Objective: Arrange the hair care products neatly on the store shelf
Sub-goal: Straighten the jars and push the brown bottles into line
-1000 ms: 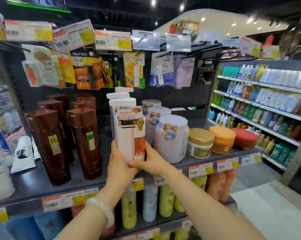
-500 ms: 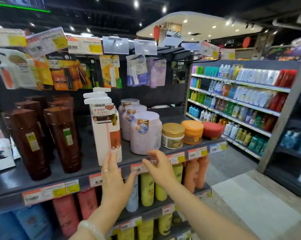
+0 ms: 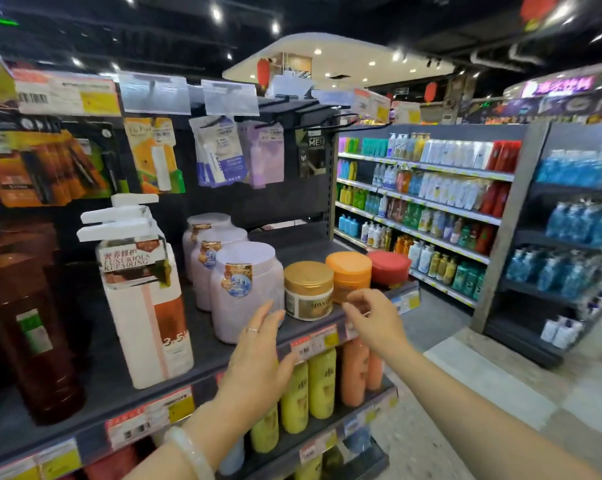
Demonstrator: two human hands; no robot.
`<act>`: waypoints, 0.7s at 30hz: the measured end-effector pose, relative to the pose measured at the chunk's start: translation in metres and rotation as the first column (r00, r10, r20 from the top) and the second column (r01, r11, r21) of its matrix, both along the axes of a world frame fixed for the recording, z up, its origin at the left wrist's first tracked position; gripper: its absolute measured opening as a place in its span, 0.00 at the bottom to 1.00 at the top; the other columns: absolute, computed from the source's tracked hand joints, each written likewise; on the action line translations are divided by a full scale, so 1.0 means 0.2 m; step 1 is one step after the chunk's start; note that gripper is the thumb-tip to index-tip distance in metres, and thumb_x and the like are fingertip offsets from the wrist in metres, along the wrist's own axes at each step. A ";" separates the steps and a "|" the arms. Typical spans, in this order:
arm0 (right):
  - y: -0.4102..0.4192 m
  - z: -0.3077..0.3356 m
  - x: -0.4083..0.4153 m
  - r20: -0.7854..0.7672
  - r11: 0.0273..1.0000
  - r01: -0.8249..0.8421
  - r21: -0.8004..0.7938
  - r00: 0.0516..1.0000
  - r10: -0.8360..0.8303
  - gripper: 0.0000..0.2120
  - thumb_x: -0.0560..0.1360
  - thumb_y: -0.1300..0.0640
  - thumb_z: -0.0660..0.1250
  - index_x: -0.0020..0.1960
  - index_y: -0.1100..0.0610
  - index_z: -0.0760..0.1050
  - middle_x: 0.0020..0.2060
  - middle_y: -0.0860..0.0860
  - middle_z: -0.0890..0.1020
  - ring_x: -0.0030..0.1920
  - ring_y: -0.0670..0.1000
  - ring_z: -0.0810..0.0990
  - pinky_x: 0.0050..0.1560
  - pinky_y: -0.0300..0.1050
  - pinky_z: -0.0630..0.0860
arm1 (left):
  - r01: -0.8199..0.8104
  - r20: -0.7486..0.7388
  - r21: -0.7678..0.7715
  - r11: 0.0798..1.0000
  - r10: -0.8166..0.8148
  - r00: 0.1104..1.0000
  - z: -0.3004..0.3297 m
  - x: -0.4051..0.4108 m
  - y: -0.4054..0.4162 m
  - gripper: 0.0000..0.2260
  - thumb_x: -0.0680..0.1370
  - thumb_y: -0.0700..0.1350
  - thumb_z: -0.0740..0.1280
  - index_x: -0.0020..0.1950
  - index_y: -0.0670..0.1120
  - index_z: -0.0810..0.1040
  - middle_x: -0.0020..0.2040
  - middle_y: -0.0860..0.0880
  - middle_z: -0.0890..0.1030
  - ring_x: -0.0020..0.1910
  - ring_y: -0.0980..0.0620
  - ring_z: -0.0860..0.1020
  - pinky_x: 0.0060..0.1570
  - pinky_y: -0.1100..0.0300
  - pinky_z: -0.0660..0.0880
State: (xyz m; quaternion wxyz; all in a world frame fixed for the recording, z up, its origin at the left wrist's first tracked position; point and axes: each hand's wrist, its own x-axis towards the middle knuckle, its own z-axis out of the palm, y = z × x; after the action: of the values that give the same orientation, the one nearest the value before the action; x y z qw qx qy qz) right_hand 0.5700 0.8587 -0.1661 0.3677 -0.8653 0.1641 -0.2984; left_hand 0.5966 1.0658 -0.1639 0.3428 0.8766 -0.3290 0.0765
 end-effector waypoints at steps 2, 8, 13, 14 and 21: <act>-0.14 0.07 0.01 0.016 0.998 0.051 -0.042 0.999 -0.050 0.08 0.75 0.59 0.66 0.52 0.60 0.77 0.47 0.54 0.77 0.50 0.52 0.77 0.49 0.40 0.70 | 0.034 0.018 0.008 0.999 -0.034 0.999 0.02 0.03 -0.09 0.29 0.76 0.48 0.65 0.73 0.48 0.56 0.76 0.51 0.52 0.75 0.54 0.51 0.71 0.61 0.51; -0.49 0.31 0.15 -0.207 0.952 -0.137 -0.274 0.975 0.081 0.20 0.74 0.52 0.67 0.65 0.57 0.72 0.63 0.54 0.76 0.63 0.54 0.72 0.62 0.48 0.68 | -0.024 0.121 -0.010 1.000 0.025 0.992 0.15 0.18 -0.40 0.22 0.76 0.48 0.64 0.69 0.46 0.65 0.74 0.49 0.59 0.72 0.51 0.59 0.70 0.59 0.57; -0.60 0.40 0.40 -0.443 0.822 -0.436 -0.367 0.859 0.258 0.39 0.67 0.41 0.72 0.72 0.53 0.61 0.70 0.53 0.69 0.68 0.55 0.69 0.67 0.51 0.67 | -0.180 0.137 0.233 0.956 0.151 0.979 0.32 0.41 -0.63 0.25 0.77 0.56 0.60 0.69 0.44 0.66 0.71 0.45 0.66 0.69 0.46 0.65 0.67 0.53 0.64; -0.60 0.40 0.46 -0.486 0.782 -0.471 -0.409 0.837 0.250 0.42 0.66 0.39 0.71 0.73 0.52 0.59 0.70 0.54 0.69 0.68 0.56 0.68 0.67 0.52 0.67 | -0.216 0.125 0.339 0.916 0.184 0.975 0.34 0.45 -0.66 0.29 0.75 0.61 0.60 0.70 0.44 0.64 0.70 0.44 0.67 0.68 0.44 0.67 0.64 0.51 0.67; -0.63 0.37 0.60 -0.622 0.708 -0.667 -0.233 0.662 0.418 0.43 0.67 0.36 0.69 0.74 0.53 0.58 0.73 0.51 0.63 0.71 0.53 0.64 0.68 0.46 0.63 | -0.272 0.034 0.668 0.692 0.337 0.941 0.38 0.48 -0.77 0.30 0.65 0.66 0.66 0.57 0.47 0.73 0.55 0.47 0.78 0.48 0.48 0.75 0.47 0.55 0.74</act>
State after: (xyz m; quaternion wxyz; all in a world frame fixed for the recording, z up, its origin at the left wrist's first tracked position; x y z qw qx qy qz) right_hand 0.6894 0.7325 -0.0930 0.1749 -0.9794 -0.0882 0.0489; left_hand 0.6932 0.9121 -0.0876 0.0056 0.9852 -0.1686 -0.0297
